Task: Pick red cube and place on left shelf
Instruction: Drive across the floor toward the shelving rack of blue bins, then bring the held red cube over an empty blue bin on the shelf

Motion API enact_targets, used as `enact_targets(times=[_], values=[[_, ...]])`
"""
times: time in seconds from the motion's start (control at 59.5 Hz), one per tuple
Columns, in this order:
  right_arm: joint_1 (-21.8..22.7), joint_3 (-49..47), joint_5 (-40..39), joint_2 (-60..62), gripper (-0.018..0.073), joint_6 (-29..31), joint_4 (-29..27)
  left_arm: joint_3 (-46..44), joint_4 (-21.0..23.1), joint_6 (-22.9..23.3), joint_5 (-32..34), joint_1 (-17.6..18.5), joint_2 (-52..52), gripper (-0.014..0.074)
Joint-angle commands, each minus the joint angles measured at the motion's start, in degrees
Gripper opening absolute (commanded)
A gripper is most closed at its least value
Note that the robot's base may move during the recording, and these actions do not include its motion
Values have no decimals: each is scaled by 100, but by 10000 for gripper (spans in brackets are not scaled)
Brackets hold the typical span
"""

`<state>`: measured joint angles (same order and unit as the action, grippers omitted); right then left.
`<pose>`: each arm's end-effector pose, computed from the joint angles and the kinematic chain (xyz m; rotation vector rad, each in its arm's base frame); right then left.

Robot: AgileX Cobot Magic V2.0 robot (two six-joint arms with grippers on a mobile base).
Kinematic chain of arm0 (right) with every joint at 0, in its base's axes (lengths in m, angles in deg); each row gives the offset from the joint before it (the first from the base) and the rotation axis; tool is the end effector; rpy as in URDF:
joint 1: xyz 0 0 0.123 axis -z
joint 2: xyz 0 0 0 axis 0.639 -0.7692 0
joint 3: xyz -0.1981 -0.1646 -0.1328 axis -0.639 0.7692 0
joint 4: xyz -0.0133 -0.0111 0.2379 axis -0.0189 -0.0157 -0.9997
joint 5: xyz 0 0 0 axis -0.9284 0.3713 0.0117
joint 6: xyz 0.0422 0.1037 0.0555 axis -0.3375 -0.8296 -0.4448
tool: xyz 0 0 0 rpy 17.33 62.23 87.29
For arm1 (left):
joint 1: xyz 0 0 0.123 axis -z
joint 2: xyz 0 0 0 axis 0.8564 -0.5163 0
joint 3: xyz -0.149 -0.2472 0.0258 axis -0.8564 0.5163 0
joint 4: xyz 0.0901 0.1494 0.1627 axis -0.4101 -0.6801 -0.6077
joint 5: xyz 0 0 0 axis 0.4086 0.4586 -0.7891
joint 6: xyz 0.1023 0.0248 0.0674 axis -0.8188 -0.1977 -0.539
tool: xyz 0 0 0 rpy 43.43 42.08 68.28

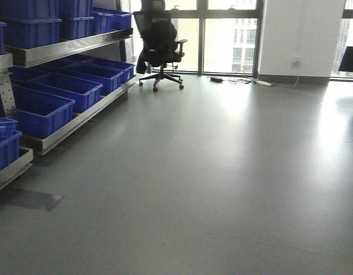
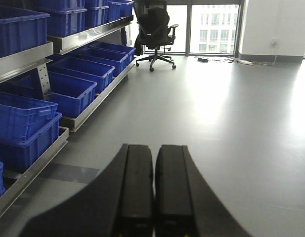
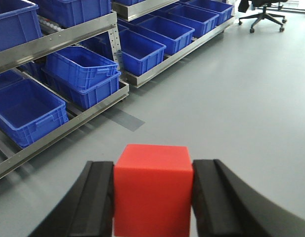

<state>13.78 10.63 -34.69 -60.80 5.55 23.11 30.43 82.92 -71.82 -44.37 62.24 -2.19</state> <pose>0.0887 0.0491 0.3526 -0.3178 1.7461 0.4609 0.0720 -0.0041 0.1973 0.0346 1.6141 -0.0546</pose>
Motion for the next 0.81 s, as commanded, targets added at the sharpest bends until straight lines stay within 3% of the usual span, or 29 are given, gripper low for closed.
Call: enact_targets(times=[0.0, 0.79], values=[[46, -153, -514, -23, 57, 40, 33, 132, 22, 5, 503, 29, 85, 101], [46, -153, -508, -23, 57, 40, 33, 132, 22, 5, 503, 29, 85, 101]])
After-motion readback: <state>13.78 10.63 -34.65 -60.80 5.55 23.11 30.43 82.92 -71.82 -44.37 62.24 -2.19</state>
